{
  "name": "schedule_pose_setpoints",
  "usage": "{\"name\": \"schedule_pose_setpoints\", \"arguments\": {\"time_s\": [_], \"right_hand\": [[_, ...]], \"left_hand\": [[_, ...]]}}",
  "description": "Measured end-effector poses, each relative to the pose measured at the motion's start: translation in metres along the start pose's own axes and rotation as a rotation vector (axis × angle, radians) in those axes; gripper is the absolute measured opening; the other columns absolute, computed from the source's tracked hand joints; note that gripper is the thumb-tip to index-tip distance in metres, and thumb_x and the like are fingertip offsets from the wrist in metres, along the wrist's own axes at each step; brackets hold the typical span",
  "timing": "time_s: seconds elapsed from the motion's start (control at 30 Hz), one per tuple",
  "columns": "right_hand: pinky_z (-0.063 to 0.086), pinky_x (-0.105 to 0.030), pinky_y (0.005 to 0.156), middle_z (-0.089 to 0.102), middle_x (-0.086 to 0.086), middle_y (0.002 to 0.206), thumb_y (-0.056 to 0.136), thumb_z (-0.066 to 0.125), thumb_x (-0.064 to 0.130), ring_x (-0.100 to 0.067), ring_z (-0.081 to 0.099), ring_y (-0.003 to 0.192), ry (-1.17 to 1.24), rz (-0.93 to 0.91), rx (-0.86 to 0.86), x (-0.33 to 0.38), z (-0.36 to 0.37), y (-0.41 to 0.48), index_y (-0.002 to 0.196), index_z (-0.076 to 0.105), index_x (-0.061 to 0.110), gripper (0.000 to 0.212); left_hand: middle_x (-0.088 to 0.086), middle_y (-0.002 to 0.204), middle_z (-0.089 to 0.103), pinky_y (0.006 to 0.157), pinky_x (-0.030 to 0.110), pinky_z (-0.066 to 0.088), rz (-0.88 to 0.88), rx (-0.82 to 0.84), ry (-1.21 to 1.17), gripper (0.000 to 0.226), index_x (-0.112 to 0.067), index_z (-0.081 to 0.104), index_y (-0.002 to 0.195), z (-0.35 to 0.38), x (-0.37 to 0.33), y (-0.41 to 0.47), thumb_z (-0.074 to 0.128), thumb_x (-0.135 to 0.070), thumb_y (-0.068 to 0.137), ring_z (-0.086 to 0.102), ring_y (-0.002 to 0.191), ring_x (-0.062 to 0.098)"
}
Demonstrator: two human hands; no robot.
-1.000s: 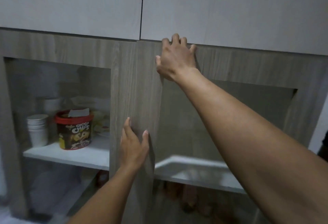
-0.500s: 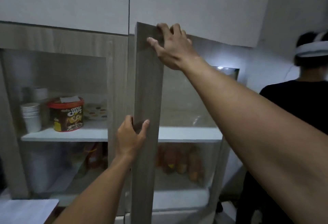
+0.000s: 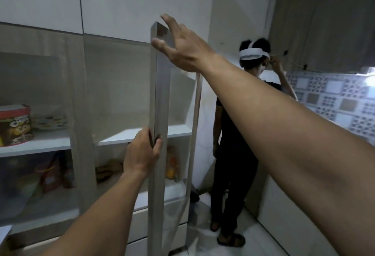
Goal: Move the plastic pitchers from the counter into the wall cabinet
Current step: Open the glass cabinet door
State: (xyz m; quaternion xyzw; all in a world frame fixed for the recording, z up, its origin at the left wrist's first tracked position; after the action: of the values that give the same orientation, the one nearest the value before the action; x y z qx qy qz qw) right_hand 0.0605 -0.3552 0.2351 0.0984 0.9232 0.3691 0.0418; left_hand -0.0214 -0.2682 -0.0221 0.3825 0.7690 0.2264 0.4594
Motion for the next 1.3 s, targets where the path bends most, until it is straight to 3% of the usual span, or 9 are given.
{"name": "schedule_pose_setpoints", "arguments": {"time_s": [0.23, 0.37, 0.43, 0.5, 0.6, 0.8, 0.93, 1.03, 1.3], "right_hand": [[0.048, -0.04, 0.087, 0.055, -0.012, 0.124, 0.091, 0.057, 0.052, -0.029, 0.057, 0.104, -0.097, -0.016, -0.088, -0.041, -0.056, -0.05, 0.136, 0.037, 0.015, 0.061], [0.049, -0.045, 0.09, 0.054, -0.009, 0.123, 0.088, 0.056, 0.046, -0.029, 0.054, 0.107, -0.231, -0.03, -0.094, -0.077, -0.092, -0.083, 0.128, 0.046, 0.013, 0.053], [0.044, -0.047, 0.099, 0.049, -0.009, 0.135, 0.089, 0.053, 0.046, -0.03, 0.049, 0.122, -0.361, -0.035, -0.082, -0.098, -0.107, -0.099, 0.132, 0.048, 0.014, 0.054], [0.038, -0.048, 0.106, 0.043, -0.009, 0.148, 0.092, 0.05, 0.046, -0.03, 0.039, 0.135, -0.466, -0.025, -0.072, -0.12, -0.117, -0.115, 0.139, 0.047, 0.015, 0.057], [0.039, -0.05, 0.106, 0.045, -0.009, 0.147, 0.094, 0.046, 0.046, -0.03, 0.038, 0.136, -0.527, 0.003, -0.085, -0.162, -0.134, -0.139, 0.143, 0.044, 0.014, 0.059], [0.034, -0.047, 0.107, 0.039, -0.008, 0.153, 0.097, 0.044, 0.044, -0.03, 0.036, 0.137, -0.631, 0.1, -0.026, -0.25, -0.155, -0.169, 0.15, 0.035, 0.013, 0.062], [0.026, -0.057, 0.113, 0.025, -0.008, 0.162, 0.098, 0.04, 0.043, -0.032, 0.027, 0.144, -0.721, 0.196, 0.009, -0.3, -0.167, -0.183, 0.156, 0.026, 0.017, 0.065], [0.015, -0.064, 0.116, 0.016, -0.005, 0.166, 0.1, 0.038, 0.039, -0.032, 0.016, 0.149, -0.727, 0.276, 0.037, -0.335, -0.169, -0.196, 0.158, 0.018, 0.017, 0.065], [0.016, -0.063, 0.115, 0.008, -0.004, 0.168, 0.1, 0.037, 0.027, -0.033, 0.014, 0.148, -0.686, 0.347, 0.081, -0.38, -0.168, -0.206, 0.159, 0.006, 0.015, 0.068]], "left_hand": [[0.001, 0.089, 0.055, 0.064, 0.038, 0.052, 0.201, 0.129, 0.015, 0.024, -0.019, 0.048, 0.098, 0.043, -0.083, -0.029, 0.053, -0.041, 0.089, 0.056, 0.072, 0.023], [-0.002, 0.088, 0.047, 0.057, 0.022, 0.039, 0.283, 0.178, -0.022, 0.028, -0.021, 0.044, 0.094, 0.076, -0.139, -0.044, 0.057, -0.044, 0.085, 0.051, 0.07, 0.017], [0.0, 0.104, 0.051, 0.065, 0.025, 0.044, 0.26, 0.209, -0.057, 0.045, -0.02, 0.04, 0.111, 0.1, -0.16, -0.047, 0.057, -0.051, 0.083, 0.055, 0.082, 0.017], [0.008, 0.137, 0.046, 0.087, 0.036, 0.051, 0.262, 0.252, -0.078, 0.074, -0.019, 0.026, 0.139, 0.126, -0.179, -0.049, 0.054, -0.057, 0.082, 0.054, 0.115, 0.025], [0.007, 0.164, 0.007, 0.117, 0.045, 0.026, 0.32, 0.289, -0.074, 0.099, -0.025, -0.006, 0.154, 0.162, -0.217, -0.052, 0.049, -0.064, 0.08, 0.013, 0.15, 0.024], [0.01, 0.163, -0.011, 0.12, 0.047, 0.016, 0.349, 0.321, -0.097, 0.113, -0.022, -0.028, 0.149, 0.237, -0.283, -0.051, 0.051, -0.065, 0.081, -0.003, 0.151, 0.025], [0.014, 0.162, -0.015, 0.118, 0.048, 0.011, 0.294, 0.335, -0.094, 0.114, -0.023, -0.034, 0.145, 0.277, -0.319, -0.049, 0.055, -0.06, 0.084, -0.004, 0.15, 0.031], [0.017, 0.161, -0.015, 0.119, 0.052, 0.013, 0.275, 0.331, -0.065, 0.113, -0.024, -0.034, 0.145, 0.305, -0.345, -0.049, 0.056, -0.057, 0.085, -0.001, 0.149, 0.037], [0.014, 0.163, -0.008, 0.118, 0.055, 0.016, 0.203, 0.318, -0.009, 0.117, -0.028, -0.028, 0.147, 0.343, -0.374, -0.041, 0.06, -0.065, 0.078, 0.005, 0.15, 0.036]]}}
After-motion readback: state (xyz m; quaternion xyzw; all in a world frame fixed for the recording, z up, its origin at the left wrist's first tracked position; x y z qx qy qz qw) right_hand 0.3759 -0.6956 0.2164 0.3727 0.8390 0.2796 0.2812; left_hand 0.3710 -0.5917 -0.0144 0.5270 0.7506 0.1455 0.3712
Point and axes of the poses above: each hand's wrist, its own y-axis towards the middle knuckle, its own z-axis out of the palm, x = y × z, the point moved 8 cm from there along y, towards the middle knuckle
